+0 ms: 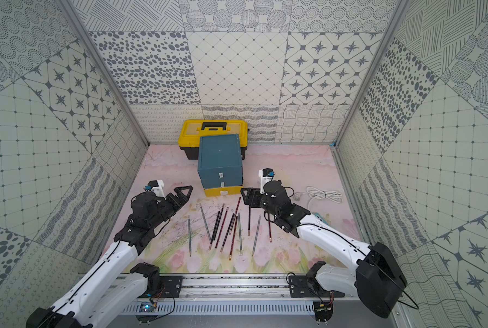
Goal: Please place the pencils in the drawer according to their color
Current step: Open the drawer in the storage box.
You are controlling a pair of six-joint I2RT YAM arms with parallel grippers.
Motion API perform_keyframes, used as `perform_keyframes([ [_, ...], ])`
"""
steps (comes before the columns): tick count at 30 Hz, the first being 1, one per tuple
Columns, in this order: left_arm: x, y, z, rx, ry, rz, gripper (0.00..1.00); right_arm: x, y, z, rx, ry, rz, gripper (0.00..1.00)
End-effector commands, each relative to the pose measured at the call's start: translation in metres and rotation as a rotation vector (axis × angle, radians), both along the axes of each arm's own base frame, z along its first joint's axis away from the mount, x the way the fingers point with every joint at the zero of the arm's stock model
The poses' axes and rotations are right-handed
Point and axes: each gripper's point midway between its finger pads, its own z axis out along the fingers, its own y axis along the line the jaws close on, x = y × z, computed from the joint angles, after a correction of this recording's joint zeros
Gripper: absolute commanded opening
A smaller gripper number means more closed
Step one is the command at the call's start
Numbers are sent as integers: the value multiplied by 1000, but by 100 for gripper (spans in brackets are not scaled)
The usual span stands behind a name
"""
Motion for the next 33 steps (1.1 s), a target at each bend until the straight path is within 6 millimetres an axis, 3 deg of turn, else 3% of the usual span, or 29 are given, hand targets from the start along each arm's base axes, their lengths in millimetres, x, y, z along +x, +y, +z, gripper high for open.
perform_keyframes([
  [1, 7, -4, -13, 4, 80, -10, 99, 6, 36, 46, 183, -74, 2, 66],
  [5, 20, -5, -21, 43, 101, -19, 99, 7, 66, 52, 244, -79, 38, 58],
  [8, 30, -2, -22, 67, 85, -8, 93, 15, 76, 50, 265, -71, 25, 53],
  [17, 65, 4, -18, 141, 48, 32, 83, 39, 90, 50, 313, -63, -30, 50],
  [24, 89, -5, -23, 135, 48, -1, 77, 54, 98, 35, 331, -9, -43, 49],
  [33, 104, -22, -28, 96, 46, -71, 66, 65, 98, 24, 351, 15, -66, 46],
])
